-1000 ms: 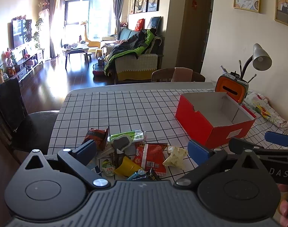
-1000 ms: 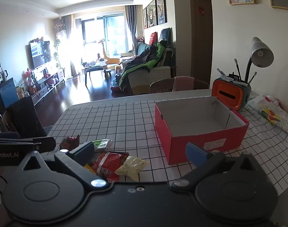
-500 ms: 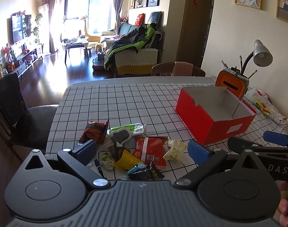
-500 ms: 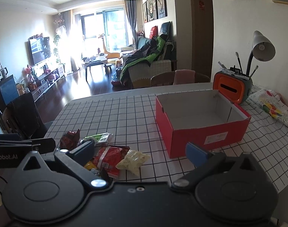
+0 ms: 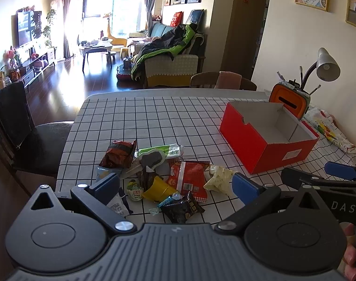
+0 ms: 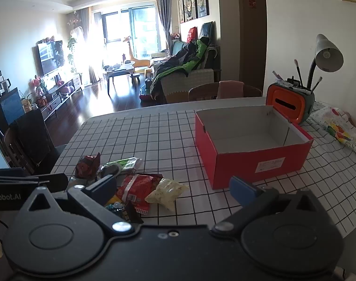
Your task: Organize snacks
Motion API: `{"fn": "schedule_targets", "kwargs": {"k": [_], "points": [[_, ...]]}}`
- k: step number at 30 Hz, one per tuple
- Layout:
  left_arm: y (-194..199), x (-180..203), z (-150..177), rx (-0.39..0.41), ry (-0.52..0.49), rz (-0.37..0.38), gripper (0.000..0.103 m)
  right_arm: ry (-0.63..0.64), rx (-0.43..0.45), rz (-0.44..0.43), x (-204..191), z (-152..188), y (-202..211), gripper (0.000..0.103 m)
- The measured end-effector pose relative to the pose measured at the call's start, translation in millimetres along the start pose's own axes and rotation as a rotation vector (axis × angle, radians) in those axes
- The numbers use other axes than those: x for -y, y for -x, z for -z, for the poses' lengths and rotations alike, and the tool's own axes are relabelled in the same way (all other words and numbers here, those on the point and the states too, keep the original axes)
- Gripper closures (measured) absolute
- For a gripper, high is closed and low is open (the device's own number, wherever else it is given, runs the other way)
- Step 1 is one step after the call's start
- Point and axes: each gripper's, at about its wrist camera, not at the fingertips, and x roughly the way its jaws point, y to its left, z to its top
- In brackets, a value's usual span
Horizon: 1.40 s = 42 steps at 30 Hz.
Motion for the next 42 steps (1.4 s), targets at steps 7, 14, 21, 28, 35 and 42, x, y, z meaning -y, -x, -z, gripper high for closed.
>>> {"fn": "schedule_targets", "kwargs": {"k": [7, 14, 21, 28, 35, 42], "points": [[-0.3, -2.1, 2.5, -0.004, 0.013, -0.003, 0.000, 0.014, 0.000, -0.004, -2.0, -0.3, 0.0, 0.000], [0.3, -1.9, 3.5, 0.001, 0.016, -0.003, 0.000, 0.021, 0.005, -0.005, -2.6, -0.7, -0.2, 0.000], [-0.1, -3.4, 1.3, 0.009, 0.022, 0.001, 0.000, 0.032, 0.013, -0.010, -2.9, -3.7, -0.9, 0.001], [-7.5, -0.7, -0.9, -0.005, 0.020, 0.002, 0.000, 0.032, -0.010, -0.020, 2.6, -6.8, -11.3, 0.001], [-24.2, -12.5, 0.7, -0.042, 0.060, 0.004, 0.000, 0.047, -0.065, -0.078, 14.4, -7.7, -41.4, 0.001], [-48.9, -15.8, 12.7, -0.118, 0.069, -0.061, 0.000, 0.017, -0.170, -0.112, 27.8, -3.9, -82.6, 0.004]]}}
